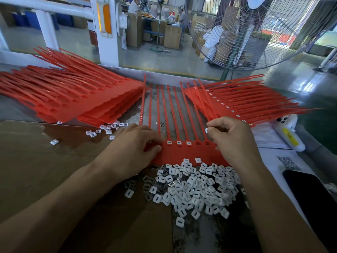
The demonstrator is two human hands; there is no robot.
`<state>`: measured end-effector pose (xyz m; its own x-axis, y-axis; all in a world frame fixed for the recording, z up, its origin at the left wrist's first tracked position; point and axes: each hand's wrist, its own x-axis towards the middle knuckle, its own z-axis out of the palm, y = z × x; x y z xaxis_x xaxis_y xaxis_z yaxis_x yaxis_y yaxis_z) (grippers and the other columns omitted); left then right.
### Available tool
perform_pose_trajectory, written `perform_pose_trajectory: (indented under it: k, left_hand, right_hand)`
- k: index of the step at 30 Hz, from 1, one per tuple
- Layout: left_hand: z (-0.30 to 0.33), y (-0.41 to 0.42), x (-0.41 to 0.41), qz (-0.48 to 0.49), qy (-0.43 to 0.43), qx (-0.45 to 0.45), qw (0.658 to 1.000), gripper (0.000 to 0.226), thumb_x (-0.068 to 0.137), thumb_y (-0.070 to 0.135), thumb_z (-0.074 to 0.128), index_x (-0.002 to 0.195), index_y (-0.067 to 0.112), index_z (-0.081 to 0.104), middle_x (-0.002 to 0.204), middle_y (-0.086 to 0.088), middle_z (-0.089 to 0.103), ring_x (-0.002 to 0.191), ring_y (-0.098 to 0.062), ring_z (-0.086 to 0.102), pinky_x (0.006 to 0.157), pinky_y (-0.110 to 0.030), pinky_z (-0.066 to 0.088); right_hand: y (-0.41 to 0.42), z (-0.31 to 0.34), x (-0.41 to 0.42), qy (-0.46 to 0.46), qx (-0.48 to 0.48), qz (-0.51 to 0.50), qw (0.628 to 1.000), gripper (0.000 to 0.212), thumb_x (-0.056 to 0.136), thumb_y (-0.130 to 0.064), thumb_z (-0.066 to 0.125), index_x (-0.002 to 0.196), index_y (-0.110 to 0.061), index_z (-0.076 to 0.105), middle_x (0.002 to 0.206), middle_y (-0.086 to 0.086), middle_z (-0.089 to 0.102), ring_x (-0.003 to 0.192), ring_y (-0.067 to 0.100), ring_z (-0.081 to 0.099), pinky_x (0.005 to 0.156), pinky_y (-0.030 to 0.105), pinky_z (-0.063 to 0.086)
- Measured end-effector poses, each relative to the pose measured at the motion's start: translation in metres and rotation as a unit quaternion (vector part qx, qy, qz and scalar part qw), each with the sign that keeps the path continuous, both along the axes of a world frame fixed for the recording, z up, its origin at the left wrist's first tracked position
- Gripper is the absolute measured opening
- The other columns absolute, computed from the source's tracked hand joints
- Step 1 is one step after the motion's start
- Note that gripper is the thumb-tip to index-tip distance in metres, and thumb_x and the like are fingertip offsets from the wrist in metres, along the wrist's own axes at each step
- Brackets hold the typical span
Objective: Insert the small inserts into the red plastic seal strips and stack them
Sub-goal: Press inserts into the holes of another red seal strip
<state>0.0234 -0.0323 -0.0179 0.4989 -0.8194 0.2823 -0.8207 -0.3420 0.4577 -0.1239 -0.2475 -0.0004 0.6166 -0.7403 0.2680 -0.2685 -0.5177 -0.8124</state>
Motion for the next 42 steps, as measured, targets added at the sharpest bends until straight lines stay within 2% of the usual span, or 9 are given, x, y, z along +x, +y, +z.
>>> perform_pose_trajectory:
  k: [7, 11, 14, 19, 22, 27, 32, 37, 42]
  left_hand:
    - [-0.002, 0.0, 0.002, 0.0, 0.006, 0.0, 1.0, 0.024, 0.095, 0.045, 0.059, 0.117, 0.042, 0.069, 0.116, 0.021, 0.063, 0.116, -0.007, 0.049, 0.107, -0.045, 0.041]
    - [-0.002, 0.0, 0.002, 0.0, 0.01, 0.006, 1.0, 0.026, 0.094, 0.049, 0.057, 0.117, 0.043, 0.068, 0.117, 0.022, 0.061, 0.117, -0.007, 0.048, 0.106, -0.044, 0.041]
    - [-0.002, 0.001, 0.002, 0.0, 0.009, 0.008, 1.0, 0.027, 0.094, 0.049, 0.056, 0.117, 0.043, 0.067, 0.118, 0.021, 0.061, 0.118, -0.007, 0.047, 0.107, -0.044, 0.041]
    - [-0.002, 0.0, 0.002, -0.003, 0.003, 0.011, 1.0, 0.027, 0.094, 0.049, 0.056, 0.118, 0.041, 0.067, 0.119, 0.021, 0.061, 0.117, -0.006, 0.047, 0.106, -0.042, 0.042]
    - [-0.003, 0.0, 0.003, -0.005, 0.002, 0.012, 1.0, 0.027, 0.094, 0.048, 0.057, 0.118, 0.04, 0.067, 0.119, 0.02, 0.061, 0.117, -0.006, 0.047, 0.105, -0.04, 0.042]
    - [-0.003, 0.0, 0.003, -0.009, -0.003, 0.005, 1.0, 0.023, 0.095, 0.047, 0.058, 0.115, 0.042, 0.068, 0.114, 0.019, 0.061, 0.113, -0.007, 0.049, 0.103, -0.038, 0.042]
    - [-0.004, 0.001, 0.003, -0.011, -0.002, 0.001, 1.0, 0.022, 0.096, 0.047, 0.059, 0.116, 0.042, 0.067, 0.114, 0.019, 0.061, 0.112, -0.006, 0.049, 0.102, -0.036, 0.042]
    - [-0.005, 0.002, 0.004, -0.01, -0.006, 0.001, 1.0, 0.022, 0.095, 0.047, 0.059, 0.115, 0.043, 0.067, 0.114, 0.02, 0.061, 0.112, -0.006, 0.049, 0.102, -0.036, 0.041]
    - [-0.005, 0.001, 0.003, -0.012, -0.006, 0.003, 1.0, 0.023, 0.095, 0.048, 0.058, 0.115, 0.042, 0.067, 0.113, 0.02, 0.061, 0.111, -0.006, 0.049, 0.101, -0.036, 0.043]
  right_hand:
    - [-0.001, -0.004, 0.001, 0.048, -0.001, 0.025, 0.999, 0.015, 0.091, -0.015, 0.075, 0.089, -0.03, 0.076, 0.084, -0.011, 0.073, 0.072, 0.004, 0.069, 0.07, 0.028, 0.054]
    - [-0.001, -0.008, 0.002, 0.099, -0.021, 0.033, 0.994, 0.015, 0.092, -0.015, 0.074, 0.091, -0.03, 0.076, 0.081, -0.013, 0.072, 0.057, -0.007, 0.062, 0.06, 0.016, 0.044]
    - [0.0, -0.011, 0.004, 0.11, -0.035, 0.032, 0.993, 0.012, 0.092, -0.013, 0.074, 0.096, -0.024, 0.079, 0.082, -0.013, 0.072, 0.062, -0.011, 0.062, 0.053, 0.007, 0.041]
    - [0.003, -0.013, 0.004, 0.131, -0.056, 0.034, 0.989, 0.013, 0.093, -0.013, 0.073, 0.102, -0.02, 0.08, 0.09, -0.009, 0.076, 0.075, 0.003, 0.069, 0.064, 0.013, 0.048]
    - [0.004, -0.013, 0.005, 0.138, -0.066, 0.037, 0.988, 0.013, 0.093, -0.013, 0.073, 0.103, -0.019, 0.08, 0.092, -0.009, 0.076, 0.081, 0.002, 0.069, 0.069, 0.015, 0.048]
    - [0.006, -0.011, 0.006, 0.147, -0.09, 0.04, 0.984, 0.015, 0.093, -0.013, 0.073, 0.105, -0.017, 0.081, 0.097, -0.006, 0.077, 0.086, 0.002, 0.069, 0.07, 0.005, 0.045]
    - [0.007, -0.012, 0.007, 0.154, -0.094, 0.04, 0.983, 0.017, 0.093, -0.013, 0.072, 0.105, -0.019, 0.082, 0.099, -0.009, 0.077, 0.079, -0.008, 0.062, 0.066, -0.001, 0.042]
    - [0.008, -0.013, 0.008, 0.153, -0.086, 0.043, 0.984, 0.017, 0.093, -0.014, 0.072, 0.106, -0.02, 0.082, 0.105, -0.011, 0.077, 0.081, -0.009, 0.06, 0.074, 0.003, 0.04]
    - [0.01, -0.008, 0.004, 0.141, -0.089, 0.033, 0.986, 0.021, 0.095, -0.012, 0.066, 0.107, -0.021, 0.081, 0.108, -0.012, 0.076, 0.084, -0.007, 0.061, 0.071, 0.001, 0.038]
